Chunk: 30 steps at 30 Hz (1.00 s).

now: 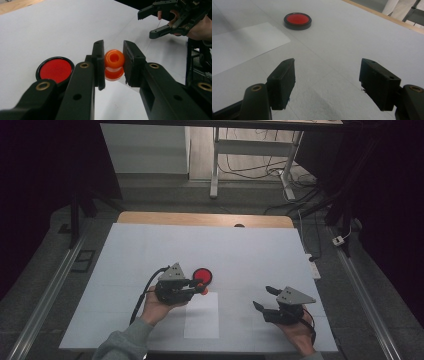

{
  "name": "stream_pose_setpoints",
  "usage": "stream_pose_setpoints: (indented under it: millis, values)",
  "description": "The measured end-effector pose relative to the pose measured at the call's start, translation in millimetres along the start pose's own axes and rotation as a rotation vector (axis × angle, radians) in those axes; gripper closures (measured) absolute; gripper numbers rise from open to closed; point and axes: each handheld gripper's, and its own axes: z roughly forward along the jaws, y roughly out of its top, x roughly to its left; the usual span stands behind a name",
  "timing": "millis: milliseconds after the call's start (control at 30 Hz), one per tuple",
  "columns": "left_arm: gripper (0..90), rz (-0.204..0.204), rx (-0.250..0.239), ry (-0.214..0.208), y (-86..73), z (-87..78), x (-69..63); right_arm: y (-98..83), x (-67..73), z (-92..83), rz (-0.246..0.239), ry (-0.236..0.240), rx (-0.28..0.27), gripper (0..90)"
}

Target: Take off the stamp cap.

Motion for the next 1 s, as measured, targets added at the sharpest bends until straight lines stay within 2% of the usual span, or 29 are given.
stream_pose_setpoints:
  millis: [300,1000]
  values:
    - [72.4,0.001,-0.003,0.001,0.3,-0.4,-0.1,2.1,2.6,3.7,0.015,0.012,-0.018,28.4]
    - [72.4,0.003,-0.005,-0.003,1.5,1.8,-1.1,13.4,18.3,21.6,-0.011,0.044,-0.017,29.1]
